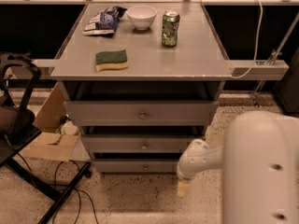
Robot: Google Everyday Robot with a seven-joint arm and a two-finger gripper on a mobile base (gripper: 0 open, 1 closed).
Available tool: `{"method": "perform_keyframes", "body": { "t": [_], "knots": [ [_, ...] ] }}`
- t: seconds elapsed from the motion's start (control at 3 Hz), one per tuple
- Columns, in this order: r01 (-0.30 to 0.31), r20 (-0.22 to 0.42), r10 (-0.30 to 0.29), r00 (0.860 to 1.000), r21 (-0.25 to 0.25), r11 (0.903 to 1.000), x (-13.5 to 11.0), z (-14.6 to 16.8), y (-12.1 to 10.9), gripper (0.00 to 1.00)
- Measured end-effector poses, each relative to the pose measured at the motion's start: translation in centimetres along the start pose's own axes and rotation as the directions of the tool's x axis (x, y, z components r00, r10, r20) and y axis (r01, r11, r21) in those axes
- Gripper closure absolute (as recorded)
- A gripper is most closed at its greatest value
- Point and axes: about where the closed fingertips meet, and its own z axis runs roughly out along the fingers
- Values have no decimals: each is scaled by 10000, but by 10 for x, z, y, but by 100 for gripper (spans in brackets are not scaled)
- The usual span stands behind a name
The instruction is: Open bottom drawer
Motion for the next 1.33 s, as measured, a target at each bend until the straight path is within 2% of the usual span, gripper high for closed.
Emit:
{"method": "perform_keyframes", "body": {
  "t": [0.33,0.67,1.33],
  "knots": [
    [826,-489,-818,9955,157,9965,-10,54,-8,0],
    [1444,-740,-1408,9873,458,9885,-13,87,-23,0],
    [1715,-547,-1678,9843,723,9825,-13,132,-54,0]
  ]
}}
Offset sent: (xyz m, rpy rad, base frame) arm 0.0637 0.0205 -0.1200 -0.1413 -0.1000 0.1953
